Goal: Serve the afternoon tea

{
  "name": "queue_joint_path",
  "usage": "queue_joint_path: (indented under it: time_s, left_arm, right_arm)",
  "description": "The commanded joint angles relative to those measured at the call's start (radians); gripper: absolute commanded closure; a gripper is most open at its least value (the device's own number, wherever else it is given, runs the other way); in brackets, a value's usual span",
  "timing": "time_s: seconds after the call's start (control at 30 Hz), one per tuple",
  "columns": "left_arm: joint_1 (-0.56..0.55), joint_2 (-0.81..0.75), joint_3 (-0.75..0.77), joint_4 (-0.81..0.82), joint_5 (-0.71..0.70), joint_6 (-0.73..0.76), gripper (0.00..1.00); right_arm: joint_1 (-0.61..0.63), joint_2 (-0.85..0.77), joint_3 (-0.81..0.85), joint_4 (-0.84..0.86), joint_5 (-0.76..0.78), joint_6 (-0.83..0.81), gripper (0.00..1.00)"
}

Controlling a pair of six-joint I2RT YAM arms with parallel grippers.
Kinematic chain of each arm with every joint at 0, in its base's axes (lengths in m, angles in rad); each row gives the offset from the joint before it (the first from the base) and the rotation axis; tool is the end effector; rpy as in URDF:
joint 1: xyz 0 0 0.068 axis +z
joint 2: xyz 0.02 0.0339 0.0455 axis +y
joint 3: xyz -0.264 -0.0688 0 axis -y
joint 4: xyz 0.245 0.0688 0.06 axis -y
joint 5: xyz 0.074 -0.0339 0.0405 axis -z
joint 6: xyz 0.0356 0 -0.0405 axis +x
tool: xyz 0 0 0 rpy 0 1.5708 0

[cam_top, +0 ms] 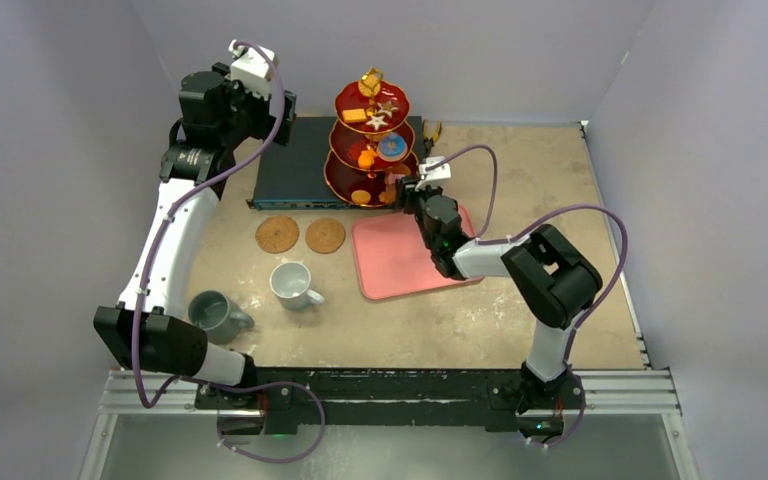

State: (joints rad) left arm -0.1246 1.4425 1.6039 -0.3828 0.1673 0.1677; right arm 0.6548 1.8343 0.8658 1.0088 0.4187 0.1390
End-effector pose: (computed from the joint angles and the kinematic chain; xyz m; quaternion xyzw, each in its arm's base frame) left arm 0.3216 -0.0463 0.4500 0.1650 0.7623 -0.0518 0.6237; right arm 0.3130 0.2220 0.2048 -0.0279 0.6934 0.1399 0.7063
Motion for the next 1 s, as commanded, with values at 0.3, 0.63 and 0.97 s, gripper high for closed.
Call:
queue_joint_path:
  time_s: [0.3,0.63,0.97]
  left_arm:
    - [0.011,-0.038,0.005,0.022,-0.014,0.002,0.01]
    - [0.010,-0.040,0.002,0.023,-0.015,0.000,0.01]
    - [0.016,-0.047,-0.024,0.028,-0.020,-0.029,0.01]
  right_arm:
    - [-0.018,-0.040,0.008,0.131,-0.033,-0.018,0.39]
    - [-0.018,-0.187,-0.068,0.064,-0.012,-0.013,0.41]
    - [0.001,-0.488,-0.203,-0.434,-0.115,0.323,0.42]
